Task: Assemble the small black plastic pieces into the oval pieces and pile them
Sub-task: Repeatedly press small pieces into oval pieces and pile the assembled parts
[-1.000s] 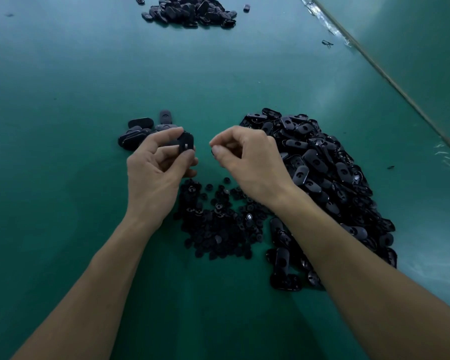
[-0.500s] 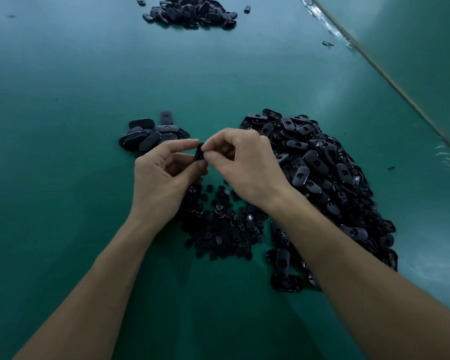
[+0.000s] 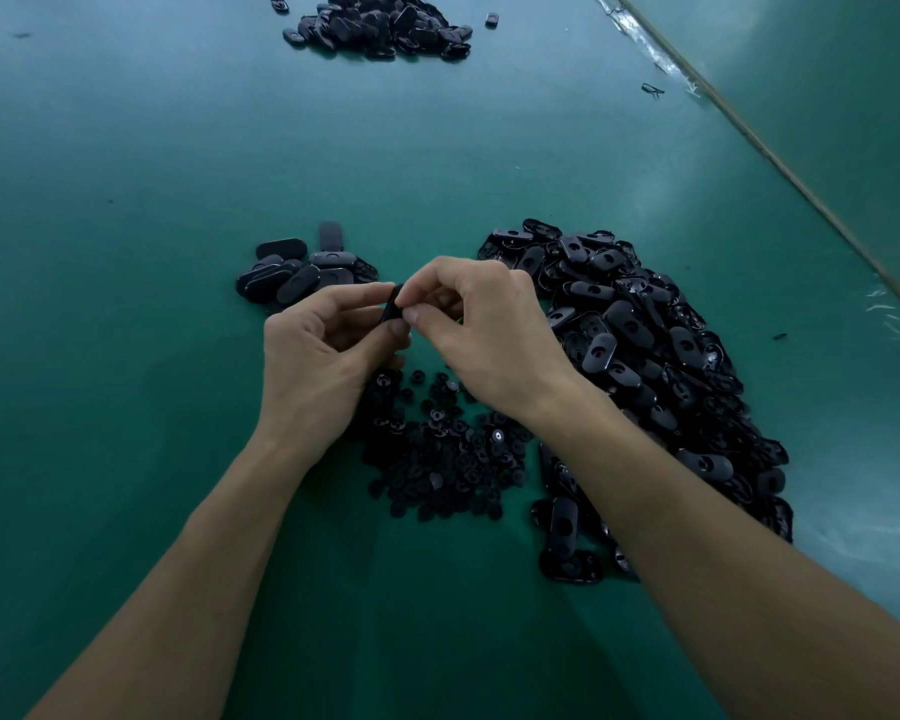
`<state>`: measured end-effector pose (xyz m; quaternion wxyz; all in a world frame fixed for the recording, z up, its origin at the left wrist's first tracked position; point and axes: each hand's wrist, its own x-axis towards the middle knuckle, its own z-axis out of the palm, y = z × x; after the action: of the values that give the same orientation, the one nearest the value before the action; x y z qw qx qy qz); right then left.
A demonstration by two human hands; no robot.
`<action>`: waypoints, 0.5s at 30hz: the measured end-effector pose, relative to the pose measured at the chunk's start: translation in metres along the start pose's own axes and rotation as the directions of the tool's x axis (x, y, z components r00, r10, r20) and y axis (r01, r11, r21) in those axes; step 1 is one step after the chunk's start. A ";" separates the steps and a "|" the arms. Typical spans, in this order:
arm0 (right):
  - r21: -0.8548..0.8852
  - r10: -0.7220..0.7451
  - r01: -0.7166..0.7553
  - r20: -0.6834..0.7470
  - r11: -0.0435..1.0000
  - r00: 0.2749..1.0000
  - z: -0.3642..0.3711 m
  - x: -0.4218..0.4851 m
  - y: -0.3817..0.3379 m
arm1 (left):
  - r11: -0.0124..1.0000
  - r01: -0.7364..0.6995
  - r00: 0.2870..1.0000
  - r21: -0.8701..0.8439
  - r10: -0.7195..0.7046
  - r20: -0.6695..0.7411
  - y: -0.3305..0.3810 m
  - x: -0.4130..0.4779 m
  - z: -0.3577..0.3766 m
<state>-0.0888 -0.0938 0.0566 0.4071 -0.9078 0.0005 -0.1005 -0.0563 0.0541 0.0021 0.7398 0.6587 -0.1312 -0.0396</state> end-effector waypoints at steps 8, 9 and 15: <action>0.017 0.036 -0.036 0.011 0.999 0.999 0.000 -0.001 0.001 | 1.000 0.005 1.000 0.009 -0.005 -0.003 -0.001 0.001 -0.002; 0.021 0.046 -0.046 0.000 0.999 0.999 0.001 -0.002 0.001 | 1.000 0.004 1.000 0.015 -0.004 0.002 -0.001 0.001 -0.002; 0.025 0.062 -0.061 -0.026 0.998 0.998 -0.001 0.000 0.003 | 1.000 -0.003 1.000 0.010 0.003 0.017 -0.002 0.000 -0.001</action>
<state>-0.0885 -0.0964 0.0556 0.4207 -0.9011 0.0325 -0.1001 -0.0554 0.0550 0.0005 0.7353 0.6620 -0.1385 -0.0433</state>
